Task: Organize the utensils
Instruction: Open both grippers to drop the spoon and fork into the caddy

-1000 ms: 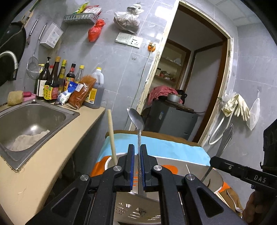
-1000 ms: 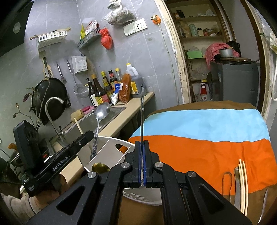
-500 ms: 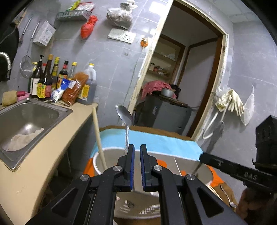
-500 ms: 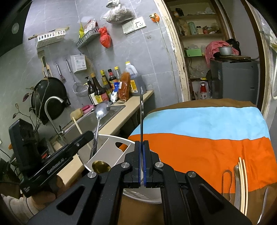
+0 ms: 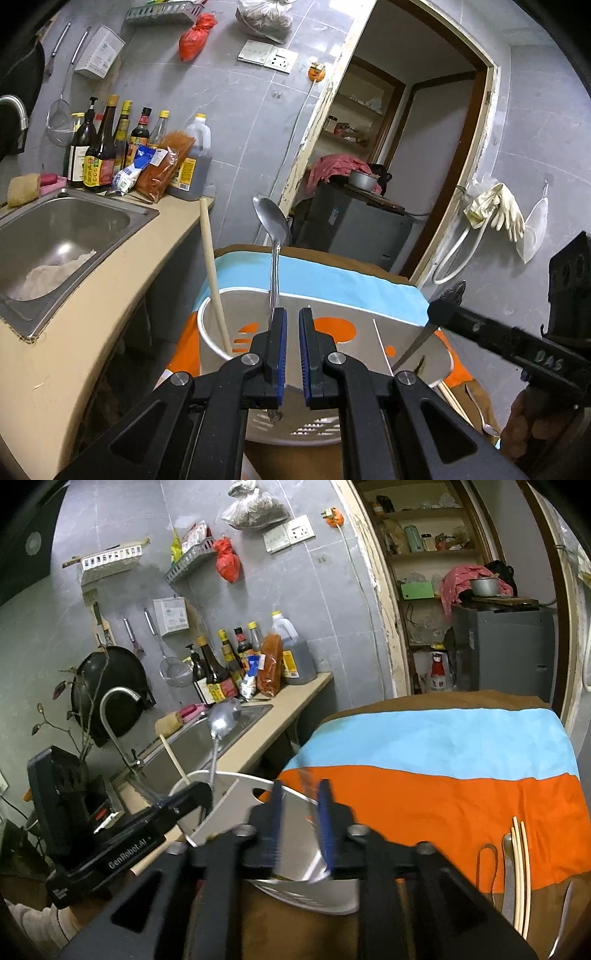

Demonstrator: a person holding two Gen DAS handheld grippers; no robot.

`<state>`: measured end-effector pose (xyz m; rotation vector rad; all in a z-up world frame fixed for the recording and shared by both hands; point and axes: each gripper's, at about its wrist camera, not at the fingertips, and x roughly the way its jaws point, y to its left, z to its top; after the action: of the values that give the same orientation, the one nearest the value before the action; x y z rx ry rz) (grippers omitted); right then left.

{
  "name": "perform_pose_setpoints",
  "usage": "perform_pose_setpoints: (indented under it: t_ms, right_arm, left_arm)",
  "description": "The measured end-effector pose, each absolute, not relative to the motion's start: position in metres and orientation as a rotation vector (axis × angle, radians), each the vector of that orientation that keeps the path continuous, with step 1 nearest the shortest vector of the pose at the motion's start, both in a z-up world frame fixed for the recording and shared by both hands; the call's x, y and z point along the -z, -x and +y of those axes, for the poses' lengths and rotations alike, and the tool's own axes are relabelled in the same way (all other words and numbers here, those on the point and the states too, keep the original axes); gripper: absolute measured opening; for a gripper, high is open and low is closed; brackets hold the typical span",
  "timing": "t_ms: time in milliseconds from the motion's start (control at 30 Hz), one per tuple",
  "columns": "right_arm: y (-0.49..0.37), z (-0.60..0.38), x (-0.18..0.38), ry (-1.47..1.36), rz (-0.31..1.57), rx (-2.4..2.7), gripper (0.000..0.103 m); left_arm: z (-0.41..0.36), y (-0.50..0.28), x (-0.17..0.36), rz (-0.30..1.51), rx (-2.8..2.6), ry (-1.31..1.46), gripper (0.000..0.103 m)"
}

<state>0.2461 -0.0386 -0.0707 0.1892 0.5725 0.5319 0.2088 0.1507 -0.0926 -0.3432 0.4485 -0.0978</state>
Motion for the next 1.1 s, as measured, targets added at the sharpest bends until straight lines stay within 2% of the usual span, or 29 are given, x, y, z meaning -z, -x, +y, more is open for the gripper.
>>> perform_pose_setpoints:
  t_ms: [33,267,400,500,600,733,867,933,1033,1100]
  right_arm:
    - [-0.245,-0.039,0.069,-0.190,0.566,-0.536,0.037]
    - [-0.240,-0.049,0.065,-0.217,0.547,-0.528,0.039]
    - [-0.235,-0.058,0.062,-0.229,0.527,-0.520,0.045]
    - [-0.232,-0.063,0.060,-0.233,0.516,-0.518,0.045]
    - [-0.228,-0.070,0.058,-0.240,0.501,-0.504,0.048]
    - [-0.221,-0.083,0.053,-0.262,0.466,-0.478,0.064]
    - [-0.211,-0.101,0.044,-0.271,0.413,-0.442,0.075]
    - [-0.207,-0.111,0.039,-0.279,0.385,-0.420,0.087]
    - [-0.199,-0.128,0.031,-0.286,0.344,-0.383,0.094]
    - [-0.195,-0.141,0.027,-0.289,0.324,-0.360,0.098]
  left_arm:
    - [0.150,-0.207,0.092,0.448,0.099,0.343,0.009]
    - [0.150,-0.201,0.087,0.430,0.099,0.366,0.025]
    - [0.147,-0.199,0.084,0.417,0.096,0.366,0.033]
    - [0.144,-0.197,0.081,0.410,0.094,0.364,0.037]
    - [0.142,-0.195,0.077,0.396,0.089,0.365,0.045]
    - [0.136,-0.189,0.069,0.375,0.075,0.356,0.060]
    - [0.128,-0.182,0.057,0.348,0.055,0.344,0.076]
    - [0.123,-0.179,0.049,0.334,0.045,0.338,0.085]
    - [0.111,-0.174,0.037,0.311,0.016,0.317,0.096]
    - [0.102,-0.170,0.030,0.292,0.005,0.304,0.099]
